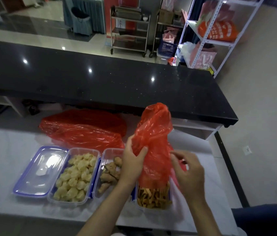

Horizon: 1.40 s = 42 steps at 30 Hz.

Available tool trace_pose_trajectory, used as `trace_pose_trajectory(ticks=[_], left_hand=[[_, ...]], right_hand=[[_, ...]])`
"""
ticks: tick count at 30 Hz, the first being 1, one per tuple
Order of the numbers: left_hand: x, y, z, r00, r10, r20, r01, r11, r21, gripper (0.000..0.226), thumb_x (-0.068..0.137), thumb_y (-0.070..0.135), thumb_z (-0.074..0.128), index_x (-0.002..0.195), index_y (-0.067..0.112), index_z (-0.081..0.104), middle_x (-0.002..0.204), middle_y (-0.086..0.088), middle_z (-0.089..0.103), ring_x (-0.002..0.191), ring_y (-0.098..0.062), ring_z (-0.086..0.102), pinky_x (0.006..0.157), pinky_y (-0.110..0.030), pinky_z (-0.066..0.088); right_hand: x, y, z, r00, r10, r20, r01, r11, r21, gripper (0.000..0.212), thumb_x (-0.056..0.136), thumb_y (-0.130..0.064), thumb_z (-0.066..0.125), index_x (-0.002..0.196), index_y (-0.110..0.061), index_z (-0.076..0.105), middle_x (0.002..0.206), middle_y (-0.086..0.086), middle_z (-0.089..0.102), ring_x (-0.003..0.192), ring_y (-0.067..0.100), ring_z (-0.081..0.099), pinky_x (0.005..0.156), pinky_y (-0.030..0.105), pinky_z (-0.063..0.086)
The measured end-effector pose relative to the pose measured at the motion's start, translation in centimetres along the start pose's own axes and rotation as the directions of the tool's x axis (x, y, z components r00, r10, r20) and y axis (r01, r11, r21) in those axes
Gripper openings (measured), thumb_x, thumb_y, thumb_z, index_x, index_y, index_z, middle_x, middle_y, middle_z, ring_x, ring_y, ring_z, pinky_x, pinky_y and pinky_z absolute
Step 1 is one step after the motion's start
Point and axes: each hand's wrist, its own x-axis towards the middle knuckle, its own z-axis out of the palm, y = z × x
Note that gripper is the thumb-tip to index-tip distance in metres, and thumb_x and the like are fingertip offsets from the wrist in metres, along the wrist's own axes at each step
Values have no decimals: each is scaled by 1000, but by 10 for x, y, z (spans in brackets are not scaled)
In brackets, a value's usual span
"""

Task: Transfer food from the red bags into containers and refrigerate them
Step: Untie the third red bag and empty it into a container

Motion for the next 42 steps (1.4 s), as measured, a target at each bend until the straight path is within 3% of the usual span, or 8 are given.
trace_pose_trajectory(ticks=[3,6,9,16,25,31,37,42], left_hand=[[3,2,-6,999,-40,-23,38,996,-83,45,96,28,72,135,43,53,122,9,71,114,-11,70,99,-47,58],[3,8,-9,998,-58,-24,53,982,-179,54,95,24,73,140,44,51,128,5,70,117,-17,70,98,-49,58],[-2,12,-6,996,-77,-46,67,980,-187,68,95,21,73,150,45,40,138,3,62,118,-16,68,97,-47,59],[-27,8,6,998,-50,-50,56,989,139,106,92,29,77,152,64,-2,144,23,33,123,7,47,98,-30,53],[-50,7,44,970,-244,13,243,968,58,38,103,32,56,140,39,53,125,1,73,113,-17,71,99,-43,56],[-58,4,54,942,-274,-195,289,956,52,52,78,30,90,121,28,61,114,1,76,103,-16,75,96,-40,59],[-63,15,28,947,-281,-157,307,934,181,69,77,28,89,136,25,52,124,-2,70,110,-20,70,94,-42,60],[-68,25,8,949,-313,32,288,904,315,83,67,43,93,137,31,50,128,1,68,114,-16,70,99,-43,58]], right_hand=[[15,28,-14,984,165,-64,-169,982,-79,32,92,-47,67,123,-39,59,126,-12,60,123,13,53,103,44,50],[26,41,-17,829,490,270,-519,854,44,73,81,-73,66,142,-40,44,147,1,53,130,23,55,100,47,52],[26,37,-15,676,507,535,-715,627,309,61,84,-53,77,136,-35,51,120,7,74,103,29,75,86,49,62],[30,28,-13,800,492,343,-597,596,538,44,84,-21,83,123,-24,63,108,9,77,92,29,78,81,48,64],[8,2,-14,814,269,514,-529,708,468,20,104,-30,54,118,-31,69,113,-2,76,103,17,74,93,44,60],[-11,6,-27,696,103,711,-525,748,406,32,107,-34,45,123,-24,71,120,-4,74,114,13,69,100,34,56],[1,32,-49,958,282,56,-282,883,375,9,101,-28,61,105,-22,66,100,-13,70,95,3,65,86,37,57],[45,45,-54,807,391,444,-551,768,326,77,83,-67,67,148,-37,38,140,-7,50,124,18,57,98,42,54]])
